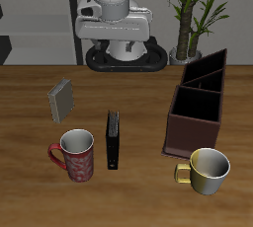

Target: Place the red mug into the left desk caddy's right compartment

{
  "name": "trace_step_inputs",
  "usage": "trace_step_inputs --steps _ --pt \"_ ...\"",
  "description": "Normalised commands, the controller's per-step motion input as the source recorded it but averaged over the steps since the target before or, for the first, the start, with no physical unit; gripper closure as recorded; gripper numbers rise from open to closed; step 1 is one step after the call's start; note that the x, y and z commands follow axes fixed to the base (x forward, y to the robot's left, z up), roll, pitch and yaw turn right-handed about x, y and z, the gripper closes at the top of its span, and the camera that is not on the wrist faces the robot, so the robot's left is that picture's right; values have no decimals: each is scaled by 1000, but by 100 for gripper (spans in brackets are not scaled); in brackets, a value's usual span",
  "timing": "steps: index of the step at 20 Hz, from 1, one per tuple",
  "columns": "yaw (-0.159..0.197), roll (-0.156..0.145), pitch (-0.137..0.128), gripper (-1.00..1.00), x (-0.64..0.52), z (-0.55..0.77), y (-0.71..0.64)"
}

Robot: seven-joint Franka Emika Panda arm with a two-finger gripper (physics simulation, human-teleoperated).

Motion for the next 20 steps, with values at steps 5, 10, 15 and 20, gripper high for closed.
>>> trace_step_inputs --steps 5,10,15,20 --pt "0 2 3 -100 6 -11 19" --pt "30 15 -8 -100 41 -15 20" --pt "17 68 -15 -100 133 104 -97" --pt "57 -40 -2 -100 280 88 -282"
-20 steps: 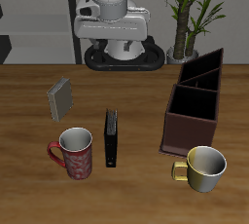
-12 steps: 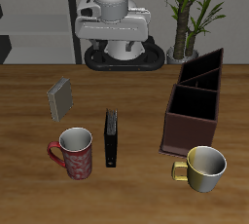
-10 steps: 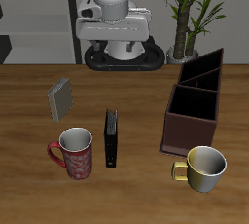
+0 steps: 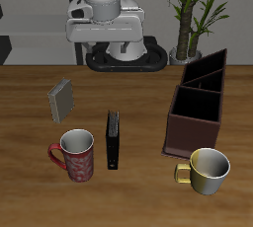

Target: Place the red mug into the left desk caddy's right compartment

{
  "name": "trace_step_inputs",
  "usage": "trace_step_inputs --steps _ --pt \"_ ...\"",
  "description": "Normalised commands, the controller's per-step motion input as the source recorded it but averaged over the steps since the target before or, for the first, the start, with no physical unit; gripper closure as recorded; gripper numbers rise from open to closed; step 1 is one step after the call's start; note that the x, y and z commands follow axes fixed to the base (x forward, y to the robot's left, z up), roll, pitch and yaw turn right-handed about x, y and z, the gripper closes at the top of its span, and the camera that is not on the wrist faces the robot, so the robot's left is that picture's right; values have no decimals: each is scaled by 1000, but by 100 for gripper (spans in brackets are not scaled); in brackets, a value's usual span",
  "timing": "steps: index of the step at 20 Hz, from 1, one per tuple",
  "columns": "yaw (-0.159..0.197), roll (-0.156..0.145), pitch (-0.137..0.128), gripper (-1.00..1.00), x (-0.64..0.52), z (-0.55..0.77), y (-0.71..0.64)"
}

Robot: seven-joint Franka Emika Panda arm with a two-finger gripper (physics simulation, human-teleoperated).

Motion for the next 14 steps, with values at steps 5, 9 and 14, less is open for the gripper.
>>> trace_step_inputs --steps 5,9,14 --pt "10 -14 19 -100 339 81 -413" --pt "14 -14 26 -100 386 78 -426" --pt "22 10 -9 -100 262 116 -336"
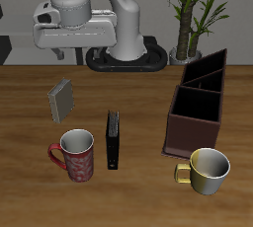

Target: Place the red mug into the left desk caddy's right compartment

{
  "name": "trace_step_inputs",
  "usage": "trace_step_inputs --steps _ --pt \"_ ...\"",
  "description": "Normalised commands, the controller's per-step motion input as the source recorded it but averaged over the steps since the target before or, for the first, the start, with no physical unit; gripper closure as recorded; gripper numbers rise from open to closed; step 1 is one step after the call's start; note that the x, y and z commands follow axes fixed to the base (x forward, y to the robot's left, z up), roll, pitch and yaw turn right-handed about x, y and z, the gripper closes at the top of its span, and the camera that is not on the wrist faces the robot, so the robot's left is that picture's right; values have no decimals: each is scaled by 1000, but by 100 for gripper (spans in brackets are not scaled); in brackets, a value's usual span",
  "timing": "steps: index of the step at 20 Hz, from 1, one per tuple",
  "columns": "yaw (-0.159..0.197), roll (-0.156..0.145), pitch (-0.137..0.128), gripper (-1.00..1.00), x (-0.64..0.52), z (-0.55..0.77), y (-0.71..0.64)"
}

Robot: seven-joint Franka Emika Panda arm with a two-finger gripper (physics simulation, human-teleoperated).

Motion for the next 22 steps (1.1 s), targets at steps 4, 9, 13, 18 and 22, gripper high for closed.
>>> trace_step_inputs --steps 4,9,13,18,22 --pt "-59 -66 -37 -100 340 100 -439" --pt "29 -35 -50 -100 274 45 -249" --pt "-48 -44 -35 -100 159 53 -211" --pt "-20 -17 -20 -100 216 -25 -72" --pt "-34 -30 -3 -100 169 -53 53"
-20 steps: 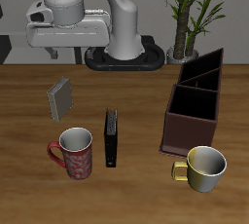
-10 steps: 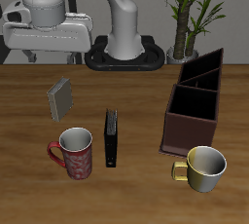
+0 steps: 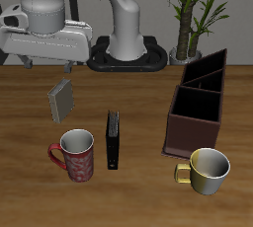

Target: Place the red mug into the left desk caddy's right compartment

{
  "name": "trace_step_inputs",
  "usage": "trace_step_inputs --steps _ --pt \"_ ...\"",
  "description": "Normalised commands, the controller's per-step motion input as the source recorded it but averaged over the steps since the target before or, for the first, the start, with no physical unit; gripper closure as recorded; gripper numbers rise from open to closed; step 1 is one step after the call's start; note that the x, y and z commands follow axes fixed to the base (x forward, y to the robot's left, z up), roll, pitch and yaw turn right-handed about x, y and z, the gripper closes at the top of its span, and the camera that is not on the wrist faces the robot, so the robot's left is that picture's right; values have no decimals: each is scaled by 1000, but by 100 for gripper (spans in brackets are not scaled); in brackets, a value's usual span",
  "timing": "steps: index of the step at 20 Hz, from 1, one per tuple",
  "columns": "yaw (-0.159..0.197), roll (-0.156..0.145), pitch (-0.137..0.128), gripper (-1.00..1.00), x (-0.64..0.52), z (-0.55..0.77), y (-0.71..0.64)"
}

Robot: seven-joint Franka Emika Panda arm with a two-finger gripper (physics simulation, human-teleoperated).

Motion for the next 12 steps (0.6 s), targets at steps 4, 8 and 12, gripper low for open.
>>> trace_step_inputs --steps 4,8,12 --pt "-8 20 -36 -100 108 -74 137" --pt "45 18 7 -100 150 -308 69" --pt "-5 18 12 -100 143 -298 -51"
